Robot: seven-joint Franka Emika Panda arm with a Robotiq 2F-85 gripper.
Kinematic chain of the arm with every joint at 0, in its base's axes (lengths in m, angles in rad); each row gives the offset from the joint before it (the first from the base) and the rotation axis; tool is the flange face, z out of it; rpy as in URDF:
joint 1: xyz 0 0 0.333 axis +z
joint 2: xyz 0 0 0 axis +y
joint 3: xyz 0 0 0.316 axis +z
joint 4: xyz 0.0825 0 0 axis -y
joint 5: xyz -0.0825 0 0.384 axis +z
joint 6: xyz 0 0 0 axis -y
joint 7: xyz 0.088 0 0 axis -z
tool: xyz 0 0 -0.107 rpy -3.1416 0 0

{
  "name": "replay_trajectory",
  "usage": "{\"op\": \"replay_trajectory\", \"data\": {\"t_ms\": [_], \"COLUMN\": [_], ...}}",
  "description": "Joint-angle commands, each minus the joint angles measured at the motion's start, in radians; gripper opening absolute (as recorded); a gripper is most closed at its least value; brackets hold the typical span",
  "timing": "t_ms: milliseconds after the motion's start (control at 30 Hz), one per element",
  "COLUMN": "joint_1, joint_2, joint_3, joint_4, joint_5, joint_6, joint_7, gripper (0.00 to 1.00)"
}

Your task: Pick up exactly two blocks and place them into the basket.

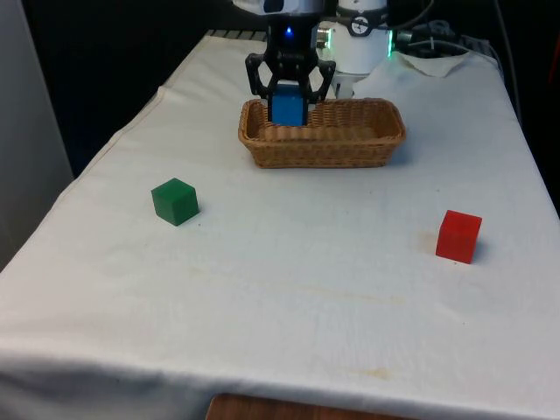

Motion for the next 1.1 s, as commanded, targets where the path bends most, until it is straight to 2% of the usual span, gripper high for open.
{"op": "replay_trajectory", "data": {"t_ms": [0, 200, 233, 267, 500, 533, 567, 800, 833, 867, 1067], "joint_1": [0.020, 0.019, 0.000, 0.019, 0.015, 0.000, 0.014, 0.010, 0.000, 0.009, 0.007], "joint_2": [-0.016, -0.015, 0.000, -0.015, -0.015, 0.000, -0.016, -0.020, -0.005, -0.021, -0.031], "joint_3": [-0.026, -0.026, -0.001, -0.026, -0.020, -0.002, -0.018, -0.011, 0.001, -0.010, -0.006], "joint_4": [-0.046, -0.058, -0.014, -0.060, -0.087, -0.055, -0.097, -0.139, -0.113, -0.154, -0.205], "joint_5": [-0.034, -0.049, -0.019, -0.051, -0.052, -0.033, -0.049, -0.042, -0.033, -0.041, -0.038], "joint_6": [0.036, 0.037, 0.000, 0.037, 0.064, 0.033, 0.079, 0.139, 0.112, 0.159, 0.229], "joint_7": [0.014, 0.013, 0.001, 0.013, 0.007, -0.001, 0.004, -0.002, -0.003, -0.004, -0.009], "gripper": [0.01, 0.01, 0.01, 0.01, 0.01, 0.01, 0.01, 0.01, 0.01, 0.01, 0.01]}}
